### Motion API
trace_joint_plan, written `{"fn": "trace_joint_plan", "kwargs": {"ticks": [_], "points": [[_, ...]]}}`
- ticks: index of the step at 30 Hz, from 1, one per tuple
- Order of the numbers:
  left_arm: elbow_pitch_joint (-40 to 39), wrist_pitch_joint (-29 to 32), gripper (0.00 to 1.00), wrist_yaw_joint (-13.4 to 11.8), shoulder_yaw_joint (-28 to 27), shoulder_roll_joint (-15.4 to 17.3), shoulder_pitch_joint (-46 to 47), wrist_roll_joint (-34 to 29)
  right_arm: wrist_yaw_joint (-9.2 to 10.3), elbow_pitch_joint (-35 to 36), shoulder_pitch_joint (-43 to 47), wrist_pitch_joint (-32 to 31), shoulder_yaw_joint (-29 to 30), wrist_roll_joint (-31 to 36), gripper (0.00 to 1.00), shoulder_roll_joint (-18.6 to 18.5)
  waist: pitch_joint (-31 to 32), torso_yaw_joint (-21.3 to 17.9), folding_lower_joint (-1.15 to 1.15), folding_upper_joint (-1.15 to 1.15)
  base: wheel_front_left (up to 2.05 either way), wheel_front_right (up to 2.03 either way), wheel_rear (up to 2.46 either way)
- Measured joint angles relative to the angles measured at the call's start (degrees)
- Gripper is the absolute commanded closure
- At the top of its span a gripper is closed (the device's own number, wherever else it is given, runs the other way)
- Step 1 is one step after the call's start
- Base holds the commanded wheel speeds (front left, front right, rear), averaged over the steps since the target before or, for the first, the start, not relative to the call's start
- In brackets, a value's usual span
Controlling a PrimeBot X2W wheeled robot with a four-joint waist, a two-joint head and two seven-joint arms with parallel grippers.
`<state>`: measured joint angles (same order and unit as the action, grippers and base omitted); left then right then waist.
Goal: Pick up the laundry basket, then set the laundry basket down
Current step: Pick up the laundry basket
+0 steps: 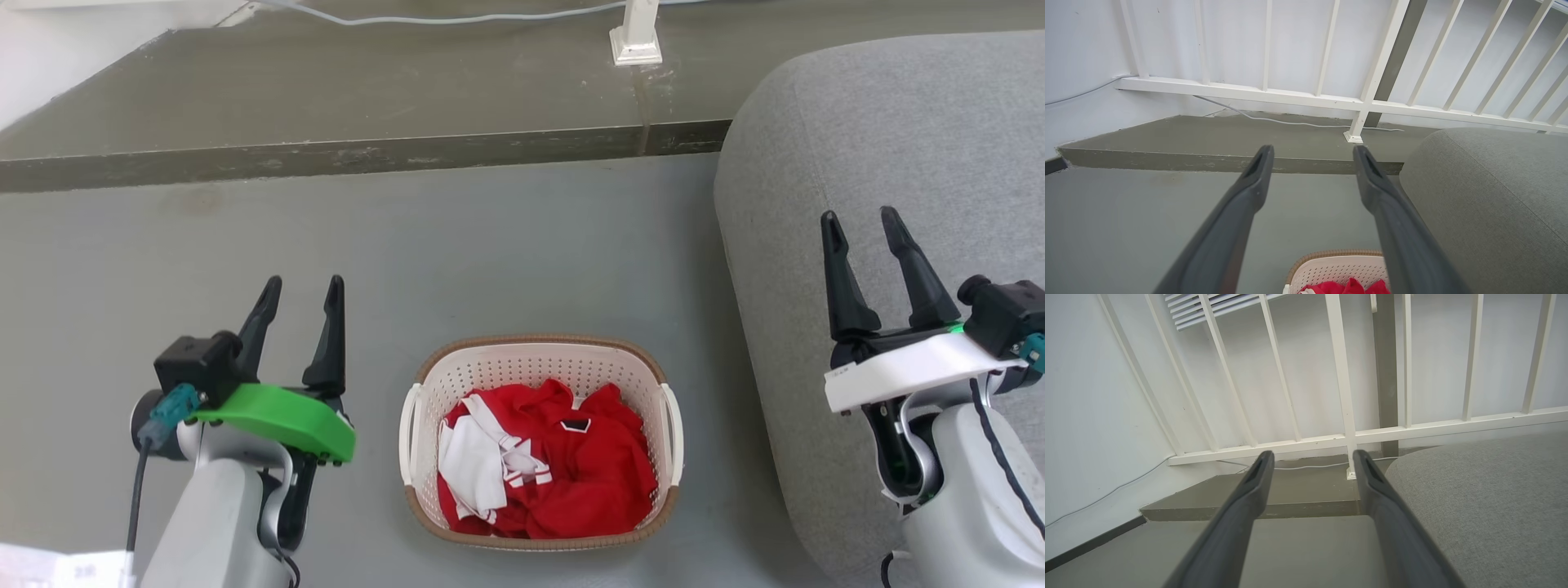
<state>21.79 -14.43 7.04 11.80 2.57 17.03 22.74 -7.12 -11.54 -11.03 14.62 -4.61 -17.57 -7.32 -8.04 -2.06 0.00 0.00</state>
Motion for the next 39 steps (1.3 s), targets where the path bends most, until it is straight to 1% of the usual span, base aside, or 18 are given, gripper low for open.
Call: {"fn": "trace_joint_plan", "kwargs": {"ticks": [9, 15, 28, 39], "points": [[-2.4, 0.0, 0.0, -0.01, -0.3, -0.07, -2.59, -0.52, 0.0, 0.0, 1.08, -0.01, -0.02, 0.68, 0.0, 0.24, 0.68, 0.14, 0.0, 0.0, 0.0, 0.0, 0.0], [-3.81, 0.0, 0.0, -0.01, -0.41, -0.1, -4.25, -1.91, 0.0, -0.01, 1.14, -0.01, -0.09, 1.01, 0.0, 0.24, 1.03, 0.32, 0.0, 0.0, 0.0, 0.0, 0.0], [-5.7, 0.0, 0.0, -0.01, -0.73, -0.15, -5.74, -2.34, 0.0, -0.01, 1.76, -0.01, -0.15, 1.02, 0.0, 0.34, 1.06, 0.2, 0.0, 0.0, 0.0, 0.0, 0.0], [-7.1, 0.0, 0.0, -0.01, 0.26, -0.18, -6.43, -2.32, 0.0, -0.46, 2.21, -0.01, -0.09, 0.51, 0.0, -0.02, -1.42, 0.2, 0.0, 0.0, 0.0, 0.0, 0.0]]}}
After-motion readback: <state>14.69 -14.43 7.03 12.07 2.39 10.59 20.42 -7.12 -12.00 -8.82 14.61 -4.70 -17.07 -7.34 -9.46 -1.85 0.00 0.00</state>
